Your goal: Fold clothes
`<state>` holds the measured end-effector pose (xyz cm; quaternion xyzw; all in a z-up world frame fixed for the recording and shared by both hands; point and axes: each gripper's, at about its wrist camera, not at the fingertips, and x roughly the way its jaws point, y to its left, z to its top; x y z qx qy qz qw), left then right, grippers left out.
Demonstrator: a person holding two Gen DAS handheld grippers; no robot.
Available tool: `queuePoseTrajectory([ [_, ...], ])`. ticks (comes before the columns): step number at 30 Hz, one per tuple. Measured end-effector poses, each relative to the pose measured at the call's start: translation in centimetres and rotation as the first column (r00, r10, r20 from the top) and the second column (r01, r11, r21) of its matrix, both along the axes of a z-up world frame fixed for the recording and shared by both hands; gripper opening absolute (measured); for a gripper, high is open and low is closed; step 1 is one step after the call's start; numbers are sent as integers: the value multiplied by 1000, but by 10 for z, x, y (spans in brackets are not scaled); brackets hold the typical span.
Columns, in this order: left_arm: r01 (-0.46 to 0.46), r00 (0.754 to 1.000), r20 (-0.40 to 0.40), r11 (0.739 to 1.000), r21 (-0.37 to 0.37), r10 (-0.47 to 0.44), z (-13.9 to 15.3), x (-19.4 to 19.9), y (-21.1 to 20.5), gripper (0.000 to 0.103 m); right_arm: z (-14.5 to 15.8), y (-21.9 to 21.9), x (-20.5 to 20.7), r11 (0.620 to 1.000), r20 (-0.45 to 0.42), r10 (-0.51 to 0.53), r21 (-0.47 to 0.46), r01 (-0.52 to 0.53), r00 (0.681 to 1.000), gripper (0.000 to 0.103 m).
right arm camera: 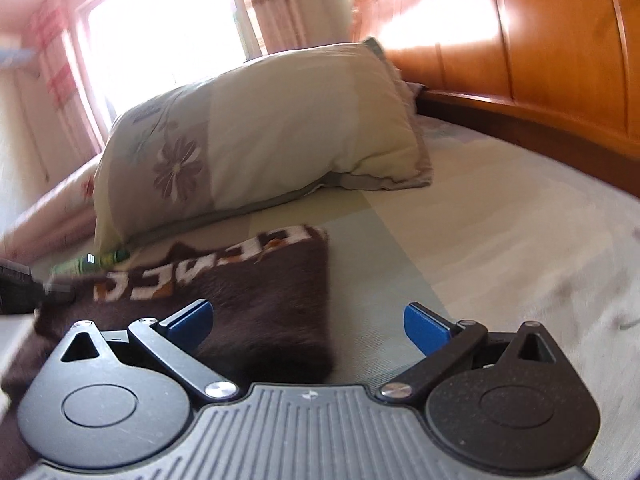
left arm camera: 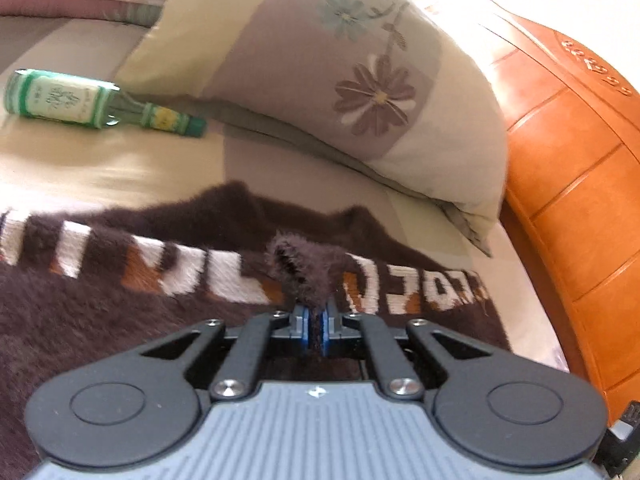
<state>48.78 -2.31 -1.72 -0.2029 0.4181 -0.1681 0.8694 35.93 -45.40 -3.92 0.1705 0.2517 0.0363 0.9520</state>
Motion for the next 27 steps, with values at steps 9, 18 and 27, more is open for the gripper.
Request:
queuePoseTrajectory([
  [9,-18,998,-57,1000,-15,18,-29,8,9,4,7,8,7,1000,58,15,16,-16,998,101],
  [18,-37,997,-63,999,-18,35,-29,3,25,4,9,57,25,983,63,168,-90,-162,984,101],
  [27,31,999,-18,986,161,-29,6,-9,20,5,1,66,35,975,9,208,-79,-207,978,77],
])
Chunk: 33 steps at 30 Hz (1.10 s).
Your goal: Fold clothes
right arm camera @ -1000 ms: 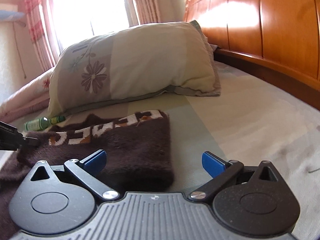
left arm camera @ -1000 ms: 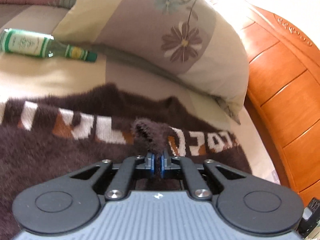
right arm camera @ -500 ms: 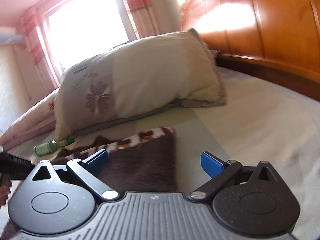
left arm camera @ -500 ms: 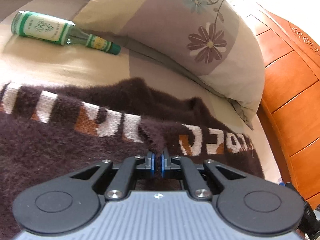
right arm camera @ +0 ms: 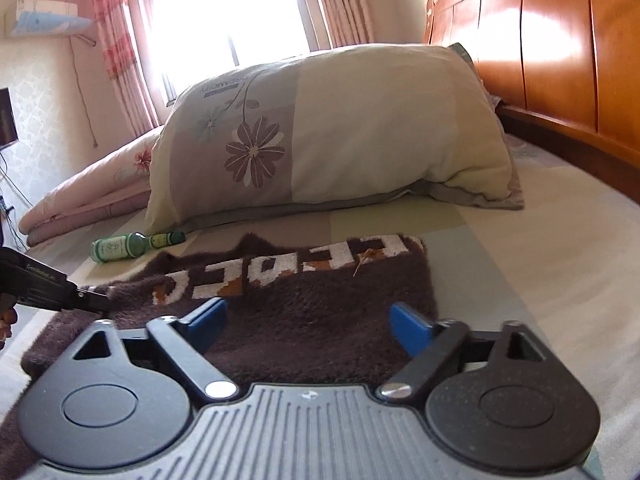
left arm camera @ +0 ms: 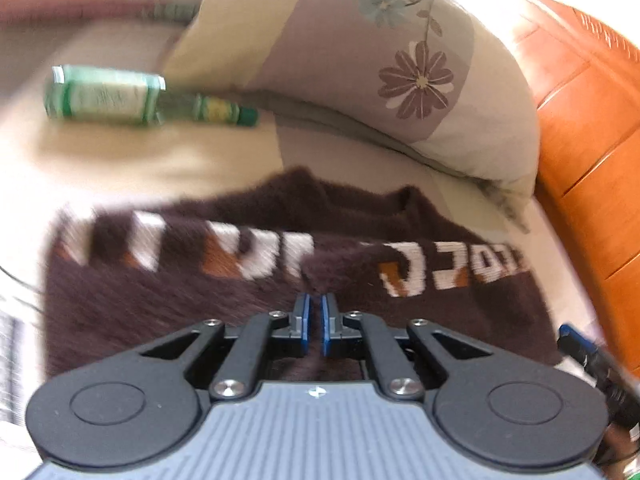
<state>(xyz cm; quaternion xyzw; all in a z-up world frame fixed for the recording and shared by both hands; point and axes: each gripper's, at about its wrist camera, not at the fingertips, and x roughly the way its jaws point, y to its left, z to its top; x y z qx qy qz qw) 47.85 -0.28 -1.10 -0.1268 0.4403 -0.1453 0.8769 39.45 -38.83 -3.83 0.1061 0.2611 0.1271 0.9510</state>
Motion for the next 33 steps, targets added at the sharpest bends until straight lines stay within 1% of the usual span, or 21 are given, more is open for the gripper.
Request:
queuePoseTrajectory([
  [1,13,1000,18,999,41,-13,7,-2,-4,5,-5,0,4,1000,-34,-15,-7,15,999,64],
  [3,67,997,42,995,78,-71,19,-5,-19,8,-16,-2,14,999,-110,-48,-25,46,993,51],
  [4,104,993,48,991,85,-108,25,-4,-31,15,-19,-3,16,999,-126,-52,-18,50,991,49],
  [5,138,988,54,987,87,-143,30,-3,-44,23,-21,-4,16,999,-132,-53,-7,52,990,49],
  [7,215,972,75,973,83,-221,37,1,-77,32,-23,-6,17,999,-142,-49,3,50,989,49],
  [9,290,951,97,955,60,-294,41,9,-116,34,-24,-3,17,999,-146,-38,-13,37,989,49],
  [11,349,932,98,937,13,-348,39,20,-151,38,-26,1,16,999,-146,-30,-38,25,989,50],
  [13,385,922,77,922,-52,-380,30,35,-185,40,-26,1,16,999,-144,-24,-44,18,989,50],
  [15,407,914,51,906,-114,-404,16,49,-214,40,-26,0,16,999,-143,-19,-46,12,990,50],
  [17,408,911,7,897,-170,-413,-2,61,-233,41,-26,-1,16,999,-142,-12,-43,6,990,50],
  [18,404,910,-20,898,-176,-413,-12,66,-239,42,-26,-2,16,999,-142,-9,-40,4,990,50],
  [19,385,917,-48,909,-160,-397,-24,71,-243,43,-26,-3,16,999,-141,-6,-38,1,990,50],
  [21,346,931,-76,928,-136,-358,-45,79,-240,37,-25,-6,16,1000,-142,2,-27,-6,990,50],
  [22,332,936,-63,928,-166,-346,-50,81,-233,34,-25,-7,16,1000,-143,7,-20,-10,990,50],
  [24,279,948,-90,933,-227,-305,-49,84,-220,34,-25,-10,15,1000,-144,18,-10,-19,989,50],
  [25,258,954,-94,938,-232,-285,-44,82,-216,34,-24,-11,14,1000,-144,22,-7,-23,989,50],
  [27,277,953,-65,938,-209,-296,-31,73,-212,43,-24,-12,12,1000,-141,27,-6,-28,990,50],
  [29,324,940,-48,926,-195,-339,-26,65,-211,53,-24,-13,12,1000,-140,30,-1,-30,990,50],
  [31,304,946,-76,943,-137,-316,-32,67,-207,52,-23,-14,12,1000,-142,28,7,-27,989,50],
  [32,294,949,-89,950,-107,-303,-35,67,-205,43,-22,-14,12,1000,-142,29,10,-27,989,50],
  [33,283,951,-102,956,-82,-291,-37,68,-204,43,-21,-14,11,1000,-136,30,10,-29,990,50],
])
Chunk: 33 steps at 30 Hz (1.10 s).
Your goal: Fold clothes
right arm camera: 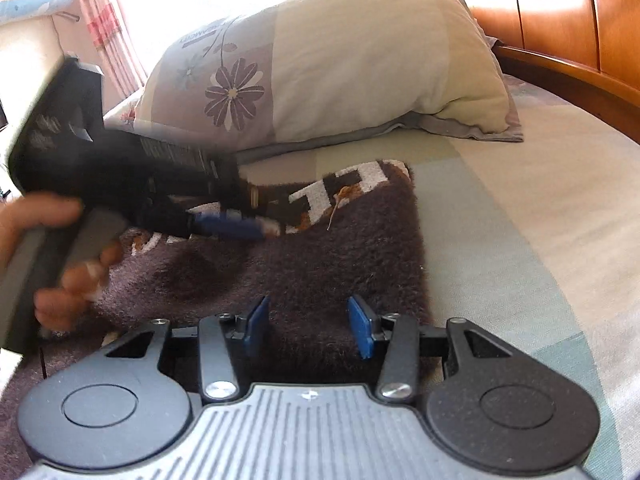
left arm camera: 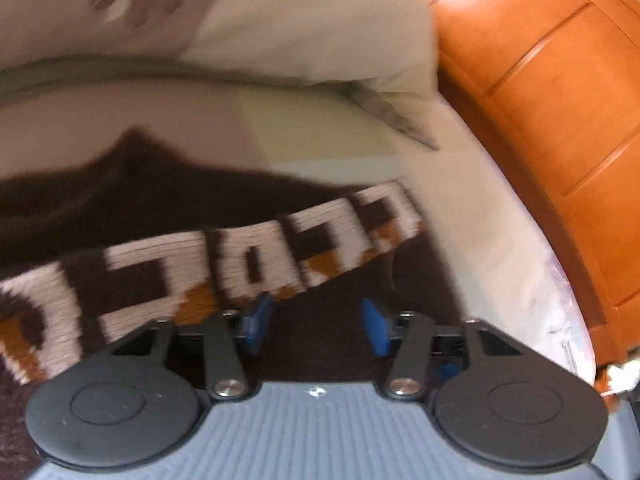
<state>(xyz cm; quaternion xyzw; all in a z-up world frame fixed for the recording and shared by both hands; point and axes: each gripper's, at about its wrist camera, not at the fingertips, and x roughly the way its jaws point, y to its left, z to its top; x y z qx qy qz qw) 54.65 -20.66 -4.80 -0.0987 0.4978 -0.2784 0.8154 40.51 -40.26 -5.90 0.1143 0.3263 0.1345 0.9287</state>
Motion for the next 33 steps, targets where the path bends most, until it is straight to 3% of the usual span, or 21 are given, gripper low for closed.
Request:
queuePoseTrajectory([
  [2,-31,999,-29,998,-56,29,10,-1,4,45,7,0,-8,1000,48,-14,-15,14,999,50],
  [5,55,998,-35,991,-120,-59,26,-4,-17,51,17,-2,-24,999,171,-19,-40,26,985,50],
  [8,141,990,-16,983,-121,-144,36,-4,-52,54,2,-7,-14,1000,77,-25,-12,26,997,50],
  [11,175,982,-53,980,-99,-181,27,3,-81,54,0,-7,-9,1000,50,-27,-8,27,998,50],
  [15,141,986,-81,987,-80,-147,5,19,-97,55,1,-6,-8,999,35,-33,-14,33,999,51],
  [22,31,997,-61,992,-118,-39,-7,49,-103,55,1,-3,-7,998,29,-41,-37,43,999,50],
  [27,95,995,-5,990,-102,-95,16,36,-105,54,2,-2,-11,998,30,-38,-39,39,999,51],
  [29,111,994,25,987,-120,-109,24,33,-100,61,3,-2,-11,999,28,-39,-35,40,999,51],
  [33,73,997,-7,988,-139,-74,10,47,-102,61,4,-1,-11,999,26,-39,-37,40,999,51],
])
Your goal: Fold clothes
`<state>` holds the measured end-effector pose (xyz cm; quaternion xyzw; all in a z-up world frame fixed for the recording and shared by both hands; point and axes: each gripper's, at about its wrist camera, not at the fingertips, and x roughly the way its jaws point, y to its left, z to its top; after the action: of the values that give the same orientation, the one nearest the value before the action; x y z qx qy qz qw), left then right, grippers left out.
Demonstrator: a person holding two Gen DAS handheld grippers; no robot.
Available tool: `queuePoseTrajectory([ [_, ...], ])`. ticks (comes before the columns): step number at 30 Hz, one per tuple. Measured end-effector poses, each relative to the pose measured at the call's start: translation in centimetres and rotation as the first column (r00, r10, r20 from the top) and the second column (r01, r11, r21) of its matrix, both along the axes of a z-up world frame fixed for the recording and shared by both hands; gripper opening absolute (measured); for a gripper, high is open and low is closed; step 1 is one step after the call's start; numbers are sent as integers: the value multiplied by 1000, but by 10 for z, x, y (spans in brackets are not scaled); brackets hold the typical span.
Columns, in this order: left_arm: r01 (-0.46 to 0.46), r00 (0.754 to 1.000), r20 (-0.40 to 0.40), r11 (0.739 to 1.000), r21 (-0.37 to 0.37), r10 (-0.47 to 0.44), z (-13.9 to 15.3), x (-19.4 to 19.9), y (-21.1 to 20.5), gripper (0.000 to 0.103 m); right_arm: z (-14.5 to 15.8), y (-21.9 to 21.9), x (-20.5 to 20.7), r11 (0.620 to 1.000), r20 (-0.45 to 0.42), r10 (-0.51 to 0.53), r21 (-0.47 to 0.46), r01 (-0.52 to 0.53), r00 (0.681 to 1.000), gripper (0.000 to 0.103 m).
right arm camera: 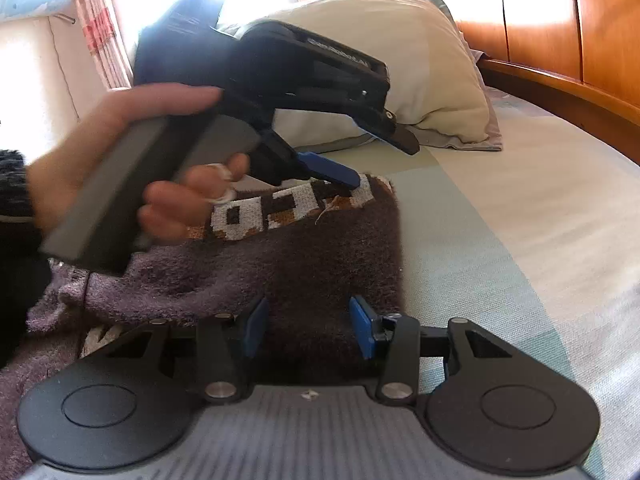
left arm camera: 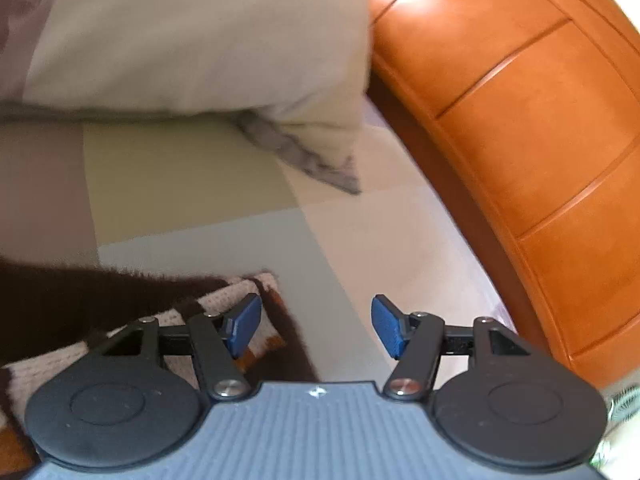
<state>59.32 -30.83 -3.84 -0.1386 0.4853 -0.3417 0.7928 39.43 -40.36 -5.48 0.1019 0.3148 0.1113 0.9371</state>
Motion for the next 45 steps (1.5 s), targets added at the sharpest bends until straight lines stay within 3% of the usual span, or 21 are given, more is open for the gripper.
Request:
queuePoseTrajectory([
  [3,-1,1000,0,1000,12,1,-16,6,-6,62,0,-2,2,1000,-1,2,3,-2,1000,51],
  [9,40,999,-14,998,57,-40,18,-13,11,61,1,-5,3,1000,-6,2,25,-2,1000,51],
  [12,68,998,-11,995,68,-67,33,-27,26,66,2,-6,4,999,-10,-6,39,6,1000,52],
  [15,13,1000,26,993,119,-16,24,-27,35,66,1,-4,4,999,-6,-8,35,9,1000,54],
  [18,-85,996,-27,989,123,89,0,-10,49,65,1,-2,2,1000,0,-6,19,6,1000,54],
  [20,-118,991,-58,990,73,123,-4,-6,59,63,2,-3,2,1000,-2,-8,24,8,1000,55],
  [25,-33,999,4,995,91,33,29,-37,80,66,3,-3,5,999,-7,-6,43,6,1000,65],
  [27,-16,1000,10,998,61,15,36,-53,98,69,3,-1,5,999,-5,0,41,0,1000,69],
  [33,-105,990,-88,994,7,106,3,-74,161,70,4,6,6,999,-2,16,46,-16,1000,89],
  [36,-156,983,-113,986,-64,148,-2,-82,194,70,5,15,7,1000,-3,23,3,-23,1000,93],
  [43,-201,978,-48,980,-4,201,26,-85,222,72,3,30,10,996,-6,34,-79,-35,999,103],
  [45,-190,982,-23,981,-25,190,30,-75,211,75,2,33,10,994,-6,35,-100,-35,999,103],
])
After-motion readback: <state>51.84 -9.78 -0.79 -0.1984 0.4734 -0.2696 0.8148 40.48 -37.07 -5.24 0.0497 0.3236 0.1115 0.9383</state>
